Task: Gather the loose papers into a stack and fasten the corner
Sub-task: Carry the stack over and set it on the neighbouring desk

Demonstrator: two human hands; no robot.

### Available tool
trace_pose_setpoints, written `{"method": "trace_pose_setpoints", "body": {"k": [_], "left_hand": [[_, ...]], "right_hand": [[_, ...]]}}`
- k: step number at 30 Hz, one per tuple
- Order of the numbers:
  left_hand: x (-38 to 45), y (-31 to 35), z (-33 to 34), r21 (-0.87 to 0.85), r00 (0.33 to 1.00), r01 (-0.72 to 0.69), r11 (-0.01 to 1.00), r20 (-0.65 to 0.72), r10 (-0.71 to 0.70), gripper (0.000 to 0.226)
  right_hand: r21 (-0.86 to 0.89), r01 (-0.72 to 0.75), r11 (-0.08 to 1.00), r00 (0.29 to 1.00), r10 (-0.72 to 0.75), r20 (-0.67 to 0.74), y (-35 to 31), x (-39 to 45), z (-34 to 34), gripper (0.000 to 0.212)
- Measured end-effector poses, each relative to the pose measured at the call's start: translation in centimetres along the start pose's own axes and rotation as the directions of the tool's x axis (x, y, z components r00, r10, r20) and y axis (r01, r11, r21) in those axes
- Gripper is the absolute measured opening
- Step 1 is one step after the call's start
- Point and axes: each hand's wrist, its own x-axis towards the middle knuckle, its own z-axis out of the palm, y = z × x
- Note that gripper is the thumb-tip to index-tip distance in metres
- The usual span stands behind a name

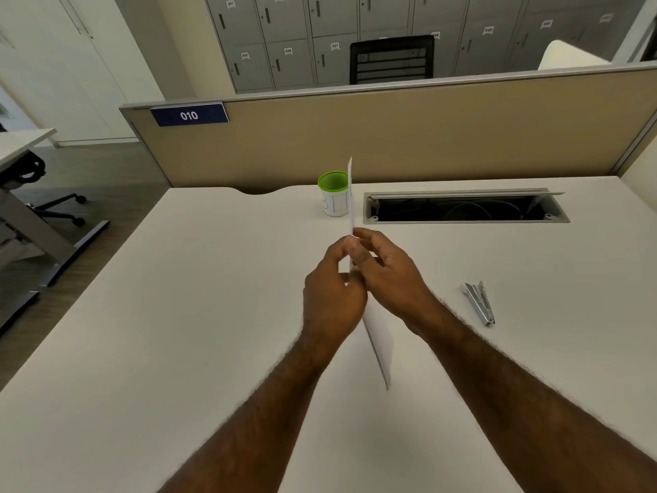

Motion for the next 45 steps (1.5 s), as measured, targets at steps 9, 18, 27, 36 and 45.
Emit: {"method": "trace_pose_setpoints", "body": {"k": [9,18,27,36,45], "left_hand": [[-0.5,-1.5,-0.1,0.092,0.963,-0.198,0.976,0.203,0.176,0.087],[3.8,-7.7,-3.2,-0.355,0.906,0.423,0.834,0.193,-0.377,0.069],[2.5,-9.1,-2.4,-0.294,0.862,0.505,0.811,0.126,-0.491,0.030],[2.3,-8.7,-1.9,-0.243,0.871,0.489,0.838,0.076,-0.486,0.032],[2.5,-8.2,-1.9,-0.304,0.890,0.447,0.841,0.054,-0.453,0.041]], "right_hand": [[0.249,-0.001,0.969,0.985,0.043,-0.166,0.6,0.9,-2.6,0.021],[0.624,-0.194,0.757,0.976,0.214,0.044,3.9,1.2,-4.4,0.023],[0.525,-0.305,0.795,0.942,0.334,0.043,7.4,1.1,-3.1,0.023],[0.423,-0.356,0.833,0.917,0.398,-0.012,8.2,1.5,-3.3,0.023],[0.398,-0.296,0.868,0.938,0.344,-0.052,7.3,1.6,-3.9,0.022]]}}
